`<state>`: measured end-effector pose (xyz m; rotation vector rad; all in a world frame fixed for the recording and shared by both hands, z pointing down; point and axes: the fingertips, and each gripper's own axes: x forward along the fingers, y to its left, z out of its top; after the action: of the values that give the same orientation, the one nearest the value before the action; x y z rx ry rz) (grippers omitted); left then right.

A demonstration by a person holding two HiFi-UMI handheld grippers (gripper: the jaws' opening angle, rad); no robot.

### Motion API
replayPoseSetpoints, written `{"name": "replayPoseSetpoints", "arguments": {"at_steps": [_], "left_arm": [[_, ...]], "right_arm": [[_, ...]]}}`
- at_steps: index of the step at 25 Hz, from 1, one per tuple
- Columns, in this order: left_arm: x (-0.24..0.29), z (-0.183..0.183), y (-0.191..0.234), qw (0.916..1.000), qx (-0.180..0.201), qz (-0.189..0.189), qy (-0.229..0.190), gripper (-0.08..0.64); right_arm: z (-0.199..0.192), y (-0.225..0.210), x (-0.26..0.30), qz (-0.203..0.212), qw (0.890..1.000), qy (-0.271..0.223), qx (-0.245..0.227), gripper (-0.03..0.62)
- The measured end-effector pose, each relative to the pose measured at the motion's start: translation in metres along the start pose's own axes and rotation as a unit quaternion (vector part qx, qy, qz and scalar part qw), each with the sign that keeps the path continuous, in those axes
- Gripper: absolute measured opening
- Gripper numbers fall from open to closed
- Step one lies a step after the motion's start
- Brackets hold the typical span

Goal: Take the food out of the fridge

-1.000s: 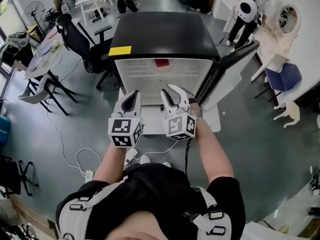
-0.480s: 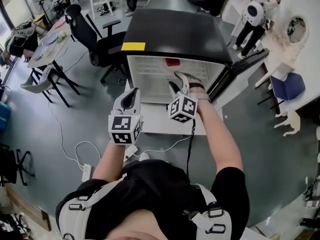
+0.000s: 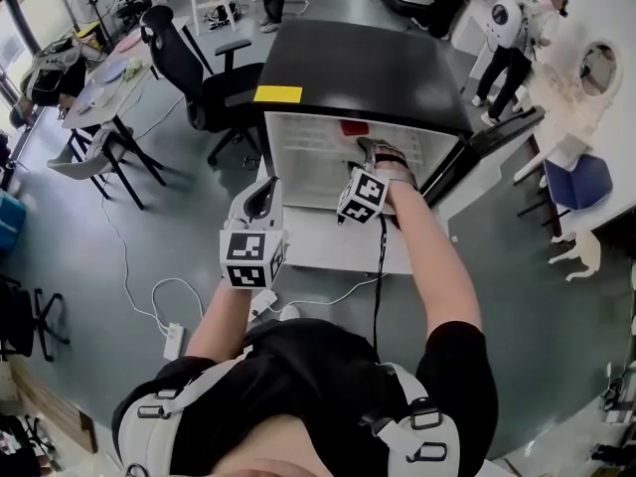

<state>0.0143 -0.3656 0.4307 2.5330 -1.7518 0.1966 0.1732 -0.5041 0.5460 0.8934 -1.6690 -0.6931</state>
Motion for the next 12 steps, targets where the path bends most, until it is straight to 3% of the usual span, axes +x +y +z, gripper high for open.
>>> {"name": "replayPoseSetpoints", "arguments": {"at_steps": [5, 12], "left_arm": [[0.0, 0.0, 0.002, 1.0, 0.002, 0.003, 0.003, -0.002], [0.002, 0.0, 0.001, 1.0, 0.005, 0.0, 0.005, -0.002]], "right_arm": [[-0.007, 0.003, 0.016, 0.009, 1.0, 0.025, -0.016, 0.236], [-0.009, 0.004, 0.013, -0.026, 0.996, 0.027, -0.079, 0.232]]}}
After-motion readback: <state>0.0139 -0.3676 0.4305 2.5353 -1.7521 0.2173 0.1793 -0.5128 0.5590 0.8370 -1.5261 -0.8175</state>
